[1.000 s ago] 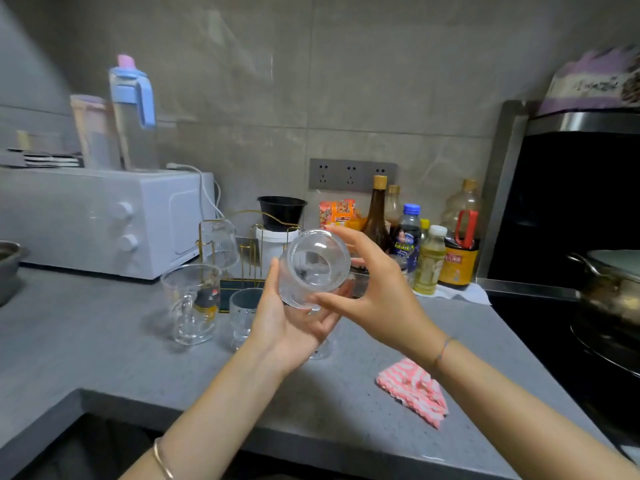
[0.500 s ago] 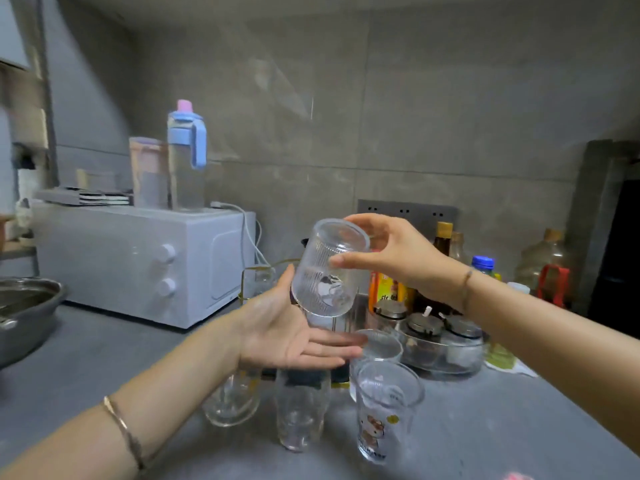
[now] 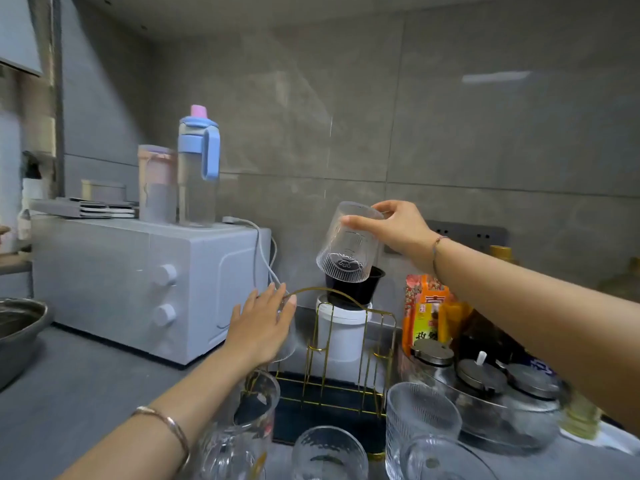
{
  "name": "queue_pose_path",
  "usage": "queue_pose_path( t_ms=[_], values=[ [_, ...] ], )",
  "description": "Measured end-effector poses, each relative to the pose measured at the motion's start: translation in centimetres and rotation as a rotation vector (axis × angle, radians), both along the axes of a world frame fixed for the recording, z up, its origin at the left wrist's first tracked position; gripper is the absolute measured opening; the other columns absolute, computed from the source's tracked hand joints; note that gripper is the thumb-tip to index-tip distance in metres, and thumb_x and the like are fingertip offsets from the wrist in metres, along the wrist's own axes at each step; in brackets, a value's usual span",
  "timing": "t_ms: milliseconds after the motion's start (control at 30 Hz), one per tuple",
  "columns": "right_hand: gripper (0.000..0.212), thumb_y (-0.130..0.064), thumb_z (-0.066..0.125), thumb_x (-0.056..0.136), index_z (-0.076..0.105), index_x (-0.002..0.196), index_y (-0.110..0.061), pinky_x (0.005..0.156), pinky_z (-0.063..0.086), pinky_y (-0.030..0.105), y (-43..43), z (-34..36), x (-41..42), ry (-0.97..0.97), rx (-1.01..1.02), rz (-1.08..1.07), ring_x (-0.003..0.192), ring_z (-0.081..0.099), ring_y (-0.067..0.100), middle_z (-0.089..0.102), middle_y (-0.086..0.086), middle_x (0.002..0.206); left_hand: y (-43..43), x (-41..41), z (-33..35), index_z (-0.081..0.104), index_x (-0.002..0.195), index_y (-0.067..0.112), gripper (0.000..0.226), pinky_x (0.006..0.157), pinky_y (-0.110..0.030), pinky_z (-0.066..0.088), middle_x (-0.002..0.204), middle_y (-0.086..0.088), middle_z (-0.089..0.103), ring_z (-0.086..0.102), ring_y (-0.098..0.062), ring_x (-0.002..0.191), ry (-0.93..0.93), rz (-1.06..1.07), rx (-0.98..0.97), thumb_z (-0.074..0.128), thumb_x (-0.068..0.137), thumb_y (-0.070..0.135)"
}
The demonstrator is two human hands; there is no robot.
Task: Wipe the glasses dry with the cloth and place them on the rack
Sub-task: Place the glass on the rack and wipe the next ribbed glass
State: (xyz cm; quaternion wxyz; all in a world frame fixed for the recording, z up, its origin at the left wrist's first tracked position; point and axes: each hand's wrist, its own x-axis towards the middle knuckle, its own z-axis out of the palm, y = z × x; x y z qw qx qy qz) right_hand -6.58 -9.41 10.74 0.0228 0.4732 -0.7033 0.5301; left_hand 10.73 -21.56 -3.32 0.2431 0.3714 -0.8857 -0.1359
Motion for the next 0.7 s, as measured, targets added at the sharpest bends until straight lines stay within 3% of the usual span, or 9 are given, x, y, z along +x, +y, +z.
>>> queue_pose_path(
  t_ms=[100,200,367,500,633,700],
  values=[
    [0.081,-0.056,0.084,0.057,0.054,0.119,-0.013,0.087,0.051,0.034,-1.8,-0.6,-0.6,-0.036,0.025,-0.008,0.104,0.058,0.018,0.059,0.001,0.114,0.0,0.0,-0.4,0.012,0.155,0.029,0.057,0.122,-0.044,0.004,0.164,0.006,0.007,0.001,-0.019,0.151,0.015,0.002,-0.045,0.011,0.102,0.05],
    [0.07,-0.052,0.085,0.059,0.053,0.109,-0.014,0.087,0.049,0.03,-3.5,-2.1,-1.0,-0.074,0.042,-0.013,0.102,0.057,0.017,0.059,0.002,0.111,-0.5,-0.2,-0.8,0.014,0.155,0.028,0.059,0.123,-0.042,0.006,0.164,0.005,0.01,0.003,-0.018,0.151,0.04,-0.006,-0.058,0.011,0.101,0.052],
    [0.072,-0.05,0.085,0.06,0.053,0.113,-0.013,0.083,0.047,0.028,-5.4,-4.0,-1.5,-0.091,0.034,-0.023,0.101,0.057,0.017,0.059,0.001,0.109,-0.2,-0.1,-0.8,0.015,0.155,0.028,0.074,0.123,-0.04,0.007,0.164,0.006,0.01,0.002,-0.016,0.151,0.05,-0.021,-0.048,0.005,0.09,0.062],
    [0.084,-0.056,0.085,0.055,0.055,0.118,-0.009,0.092,0.05,0.036,-6.6,-5.2,-2.2,-0.116,0.16,0.008,0.105,0.058,0.02,0.061,0.004,0.114,0.5,0.0,-0.7,0.017,0.154,0.029,0.066,0.121,-0.036,0.006,0.163,0.007,0.012,0.003,-0.016,0.151,0.08,0.003,-0.06,0.012,0.096,0.059],
    [0.071,-0.048,0.085,0.06,0.065,0.111,-0.002,0.091,0.054,0.042,-7.0,-6.0,-2.6,-0.128,0.287,0.04,0.097,0.057,0.016,0.064,0.015,0.113,0.6,0.0,-0.6,0.019,0.154,0.03,0.068,0.12,-0.036,0.007,0.163,0.008,0.013,0.002,-0.015,0.151,0.101,-0.002,-0.037,0.012,0.095,0.061],
    [0.066,-0.045,0.084,0.064,0.066,0.109,-0.002,0.082,0.057,0.036,-7.1,-6.3,-2.8,-0.142,0.366,0.056,0.098,0.058,0.017,0.063,0.01,0.113,0.6,0.0,-0.7,0.02,0.154,0.029,0.071,0.12,-0.036,0.007,0.163,0.009,0.013,0.002,-0.014,0.151,0.11,-0.004,-0.029,0.011,0.092,0.063]
  ],
)
